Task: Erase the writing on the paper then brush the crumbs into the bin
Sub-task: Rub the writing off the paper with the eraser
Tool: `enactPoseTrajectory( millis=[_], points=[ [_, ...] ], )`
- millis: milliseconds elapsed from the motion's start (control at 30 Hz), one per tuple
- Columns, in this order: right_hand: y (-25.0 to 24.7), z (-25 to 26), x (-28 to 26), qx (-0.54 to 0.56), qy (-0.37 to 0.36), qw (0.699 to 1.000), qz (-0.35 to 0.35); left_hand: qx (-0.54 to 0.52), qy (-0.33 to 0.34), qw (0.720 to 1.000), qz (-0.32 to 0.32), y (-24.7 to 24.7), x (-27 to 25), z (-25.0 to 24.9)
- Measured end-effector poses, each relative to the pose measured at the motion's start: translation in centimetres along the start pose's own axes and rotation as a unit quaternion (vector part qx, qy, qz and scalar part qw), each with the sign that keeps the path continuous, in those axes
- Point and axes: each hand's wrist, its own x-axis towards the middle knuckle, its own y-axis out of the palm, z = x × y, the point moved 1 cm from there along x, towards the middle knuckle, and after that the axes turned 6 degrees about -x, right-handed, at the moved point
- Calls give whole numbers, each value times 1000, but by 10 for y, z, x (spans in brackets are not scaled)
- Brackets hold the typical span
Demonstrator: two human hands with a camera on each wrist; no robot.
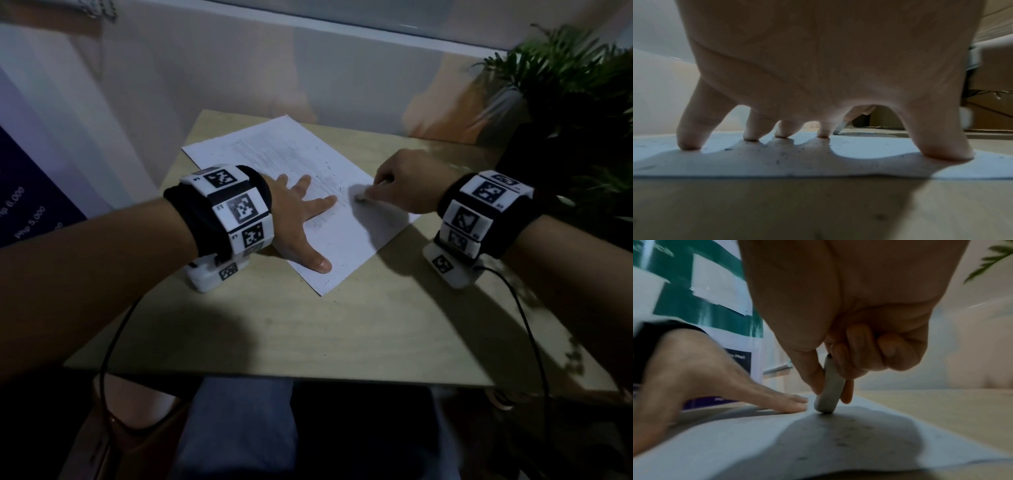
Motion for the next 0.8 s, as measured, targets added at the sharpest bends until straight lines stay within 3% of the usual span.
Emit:
enactPoseTrajectory(
  millis=[67,200,300,400,500,567,667,800],
  points=[
    [2,3,1,-28,3,1000,-9,2,-1,1000,-1,1,1,1],
    [13,27,-9,-42,-55,998,-7,3,1,1000,1,-1,2,1],
    [5,14,-1,-16,-25,1000,5,2,1,1000,1,0,2,2],
    [3,3,4,-53,18,998,-25,5,2,1000,-3,0,2,2],
    [14,20,-6,-79,-28,996,-29,3,2,1000,-8,1,3,2],
    [13,26,-12,-26,-55,998,-3,0,2,1000,-7,1,4,2],
    [5,10,-5,23,-22,999,21,-2,1,1000,-1,1,3,2],
    [10,11,-3,-52,-8,998,-21,5,5,1000,-2,0,1,1]
  ],
)
